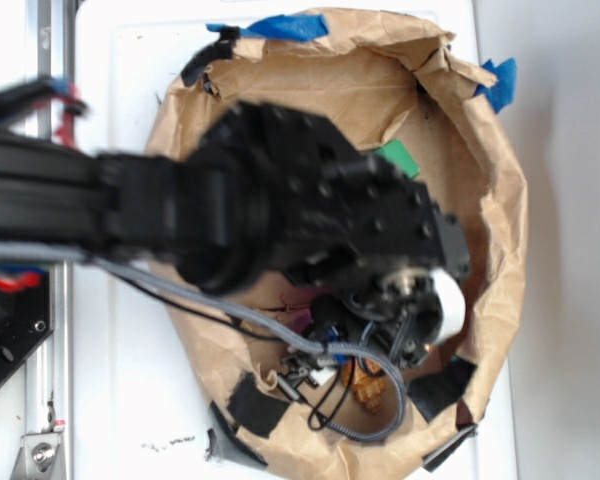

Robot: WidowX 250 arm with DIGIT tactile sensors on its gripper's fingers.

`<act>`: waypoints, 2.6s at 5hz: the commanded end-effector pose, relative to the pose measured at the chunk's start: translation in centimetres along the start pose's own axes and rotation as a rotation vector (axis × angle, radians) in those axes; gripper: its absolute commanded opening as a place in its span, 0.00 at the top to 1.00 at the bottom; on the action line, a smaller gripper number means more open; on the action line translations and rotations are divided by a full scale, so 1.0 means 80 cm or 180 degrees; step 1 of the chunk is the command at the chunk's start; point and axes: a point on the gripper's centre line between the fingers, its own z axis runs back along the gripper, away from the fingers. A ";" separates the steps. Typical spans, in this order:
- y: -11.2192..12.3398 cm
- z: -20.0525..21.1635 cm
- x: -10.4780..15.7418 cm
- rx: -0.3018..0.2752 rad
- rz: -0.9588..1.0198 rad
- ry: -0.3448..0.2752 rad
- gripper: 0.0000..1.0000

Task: Grab the shell.

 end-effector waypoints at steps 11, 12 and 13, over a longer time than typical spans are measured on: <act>-0.036 0.143 -0.031 0.0536 0.1216 -0.0428 1.00; -0.019 0.153 -0.037 0.0530 0.1663 -0.0373 1.00; -0.016 0.161 -0.045 0.0551 0.2062 -0.0340 1.00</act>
